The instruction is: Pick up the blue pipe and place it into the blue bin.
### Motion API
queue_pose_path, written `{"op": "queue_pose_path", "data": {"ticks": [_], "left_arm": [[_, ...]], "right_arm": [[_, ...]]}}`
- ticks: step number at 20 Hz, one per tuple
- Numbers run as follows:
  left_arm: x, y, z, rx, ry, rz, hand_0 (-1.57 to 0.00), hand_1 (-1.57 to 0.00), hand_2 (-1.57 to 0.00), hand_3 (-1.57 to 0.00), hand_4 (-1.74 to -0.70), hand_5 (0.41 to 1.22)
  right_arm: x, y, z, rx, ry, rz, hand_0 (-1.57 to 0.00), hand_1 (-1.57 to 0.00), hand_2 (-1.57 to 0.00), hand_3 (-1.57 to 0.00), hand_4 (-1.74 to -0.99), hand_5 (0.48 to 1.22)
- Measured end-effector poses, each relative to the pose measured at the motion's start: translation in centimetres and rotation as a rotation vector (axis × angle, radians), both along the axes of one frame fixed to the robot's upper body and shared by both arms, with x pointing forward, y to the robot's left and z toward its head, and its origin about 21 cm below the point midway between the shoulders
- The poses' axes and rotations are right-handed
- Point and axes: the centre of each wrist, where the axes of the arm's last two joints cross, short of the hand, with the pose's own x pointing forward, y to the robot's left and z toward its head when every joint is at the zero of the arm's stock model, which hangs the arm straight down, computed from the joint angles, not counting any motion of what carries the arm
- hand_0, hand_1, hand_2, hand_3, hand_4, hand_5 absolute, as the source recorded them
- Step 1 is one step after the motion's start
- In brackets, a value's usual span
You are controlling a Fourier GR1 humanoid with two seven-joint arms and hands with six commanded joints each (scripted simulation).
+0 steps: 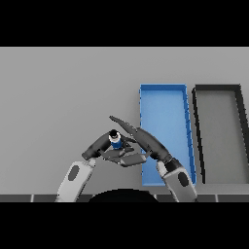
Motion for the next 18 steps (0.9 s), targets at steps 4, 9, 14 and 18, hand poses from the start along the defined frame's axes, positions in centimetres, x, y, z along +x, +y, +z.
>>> {"op": "queue_pose_path", "data": {"ticks": [4, 9, 14, 18], "left_arm": [[-0.3, 0.0, -0.1, 0.033, 0.007, 0.021, -1.57, -1.57, -1.57, -1.57, -1.47, 1.221], [-0.2, 0.1, 0.0, 0.039, 0.0, 0.011, -1.57, -1.57, -1.57, -1.57, -1.56, 1.221], [-0.1, 0.3, 0.0, 0.044, 0.027, 0.011, -1.57, -1.57, -1.57, -1.52, -1.68, 1.221], [0.1, 0.0, 0.2, -0.041, 0.028, -0.015, -1.57, -1.57, -1.57, -1.46, -1.71, 1.221]], "right_arm": [[1.1, 1.2, 2.1, -0.026, -0.031, 0.041, -0.03, -0.04, -0.09, 0.0, -1.184, 0.516], [2.3, 2.8, 2.1, -0.062, -0.019, 0.102, -0.51, -0.53, -0.54, -0.4, -1.331, 0.489], [2.8, 3.9, 2.3, -0.034, -0.005, 0.122, -1.22, -1.22, -1.23, -1.02, -1.581, 0.65], [2.6, 4.3, 1.7, 0.015, -0.002, 0.152, -1.43, -1.43, -1.43, -1.3, -1.665, 0.987]]}}
